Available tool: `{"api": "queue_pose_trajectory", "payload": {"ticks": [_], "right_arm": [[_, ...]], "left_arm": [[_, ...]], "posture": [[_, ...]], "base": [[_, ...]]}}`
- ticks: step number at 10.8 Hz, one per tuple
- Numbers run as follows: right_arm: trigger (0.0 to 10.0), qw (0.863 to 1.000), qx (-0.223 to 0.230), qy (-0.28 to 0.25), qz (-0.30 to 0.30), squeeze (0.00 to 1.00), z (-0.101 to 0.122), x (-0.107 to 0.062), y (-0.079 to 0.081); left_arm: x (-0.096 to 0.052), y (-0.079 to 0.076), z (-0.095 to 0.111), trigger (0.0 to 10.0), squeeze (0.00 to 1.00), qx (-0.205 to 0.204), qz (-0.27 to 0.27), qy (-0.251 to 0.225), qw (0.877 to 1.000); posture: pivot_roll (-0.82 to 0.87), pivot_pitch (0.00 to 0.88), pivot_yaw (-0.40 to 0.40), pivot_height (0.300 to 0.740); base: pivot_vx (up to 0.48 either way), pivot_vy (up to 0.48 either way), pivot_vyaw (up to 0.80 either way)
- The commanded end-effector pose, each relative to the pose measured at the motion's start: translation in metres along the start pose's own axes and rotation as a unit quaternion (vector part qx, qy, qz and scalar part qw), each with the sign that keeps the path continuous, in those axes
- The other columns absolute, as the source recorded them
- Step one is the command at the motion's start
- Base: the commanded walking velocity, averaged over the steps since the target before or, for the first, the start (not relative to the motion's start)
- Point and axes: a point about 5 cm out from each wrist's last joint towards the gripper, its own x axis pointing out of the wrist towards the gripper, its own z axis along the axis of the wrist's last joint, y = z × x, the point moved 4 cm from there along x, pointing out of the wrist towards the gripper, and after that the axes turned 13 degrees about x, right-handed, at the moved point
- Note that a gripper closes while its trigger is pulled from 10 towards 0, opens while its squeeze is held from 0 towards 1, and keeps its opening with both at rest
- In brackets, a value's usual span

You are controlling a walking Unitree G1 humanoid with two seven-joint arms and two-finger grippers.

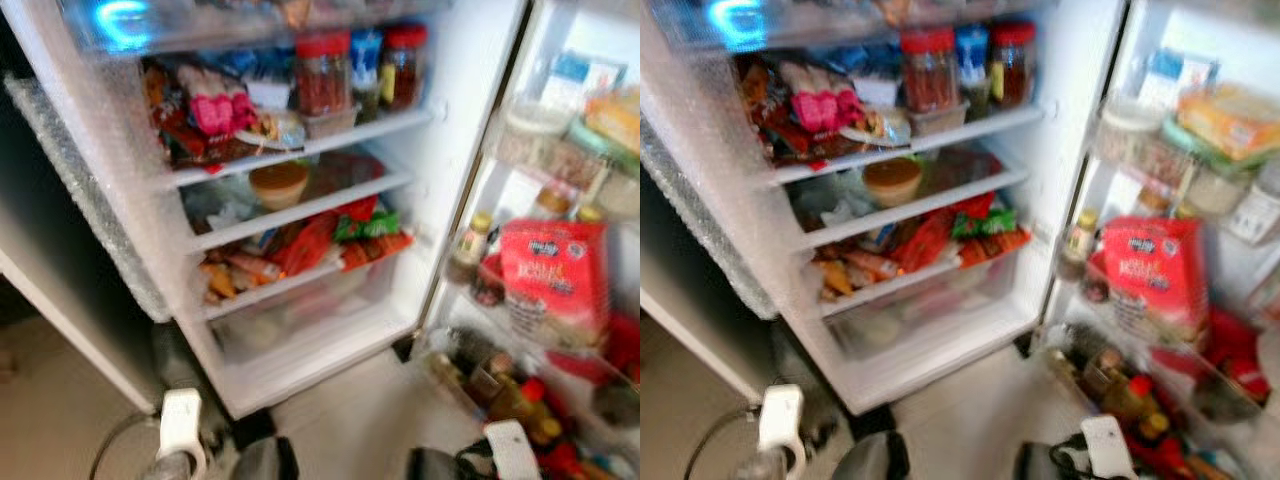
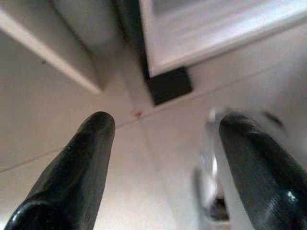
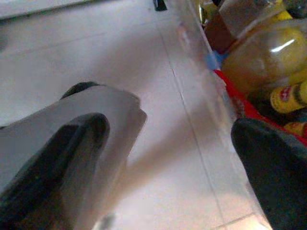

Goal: Restocking fridge

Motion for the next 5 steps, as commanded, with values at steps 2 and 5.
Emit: {"api": "queue_pose_trajectory", "payload": {"ticks": [2,5], "right_arm": [[10.0,1.0,0.0,0.017,0.011,0.0,-0.0102,0.0003,0.0094],[10.0,1.0,0.003,0.02,0.014,0.0,-0.0109,0.0003,0.0097]], "left_arm": [[-0.0032,0.0108,-0.0156,10.0,0.0,0.009,0.017,0.033,0.999],[-0.0036,0.0104,-0.0188,10.0,0.0,0.011,0.021,0.042,0.999]], "posture": [[0.04,0.025,0.027,0.596],[0.05,0.023,0.024,0.596]], "base": [[0.0,0.392,0.24],[0.0,0.389,0.8]]}}
